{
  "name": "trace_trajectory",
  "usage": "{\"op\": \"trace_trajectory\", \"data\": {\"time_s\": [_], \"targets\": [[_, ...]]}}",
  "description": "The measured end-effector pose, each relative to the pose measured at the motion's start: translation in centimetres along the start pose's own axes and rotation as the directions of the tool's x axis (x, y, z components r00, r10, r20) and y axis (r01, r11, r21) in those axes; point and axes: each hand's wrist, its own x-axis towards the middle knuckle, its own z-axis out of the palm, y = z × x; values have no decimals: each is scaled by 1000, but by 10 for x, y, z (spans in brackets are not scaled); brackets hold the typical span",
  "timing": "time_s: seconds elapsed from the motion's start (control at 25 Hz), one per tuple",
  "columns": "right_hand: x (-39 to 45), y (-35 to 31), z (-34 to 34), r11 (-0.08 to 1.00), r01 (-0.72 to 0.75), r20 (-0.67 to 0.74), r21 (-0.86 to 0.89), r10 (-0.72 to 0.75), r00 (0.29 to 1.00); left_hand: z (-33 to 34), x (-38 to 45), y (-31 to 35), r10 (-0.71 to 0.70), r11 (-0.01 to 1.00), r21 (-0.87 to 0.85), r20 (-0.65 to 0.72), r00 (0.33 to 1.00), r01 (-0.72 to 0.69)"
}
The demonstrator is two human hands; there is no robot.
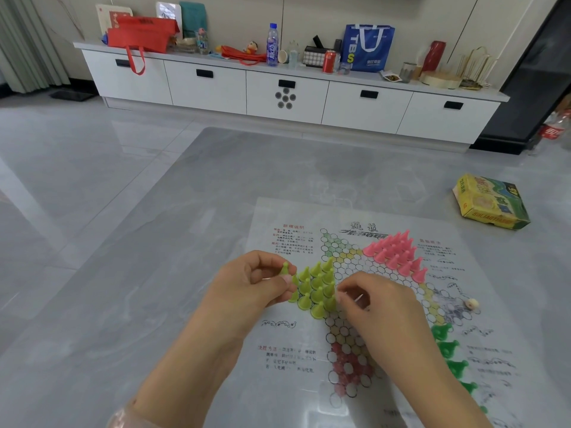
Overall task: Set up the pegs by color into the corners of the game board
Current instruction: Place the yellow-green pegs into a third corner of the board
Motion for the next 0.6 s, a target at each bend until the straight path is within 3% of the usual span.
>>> {"op": "trace_trajectory", "data": {"time_s": [0.12,0.2,0.36,0.6], "targets": [[1,-6,-8,964,17,-62,265,-1,998,2,-3,1,-3,999,45,12,1000,3],[1,-12,-10,912,40,-26,408,-32,999,4,-5,2,-6,998,56,37,999,4],[-2,-18,-5,878,88,48,470,-125,991,5,-4,1,-22,1000,11,58,998,21],[0,-15,-1,886,113,36,450,-144,989,9,-4,-1,-37,999,-9,105,994,38]]}}
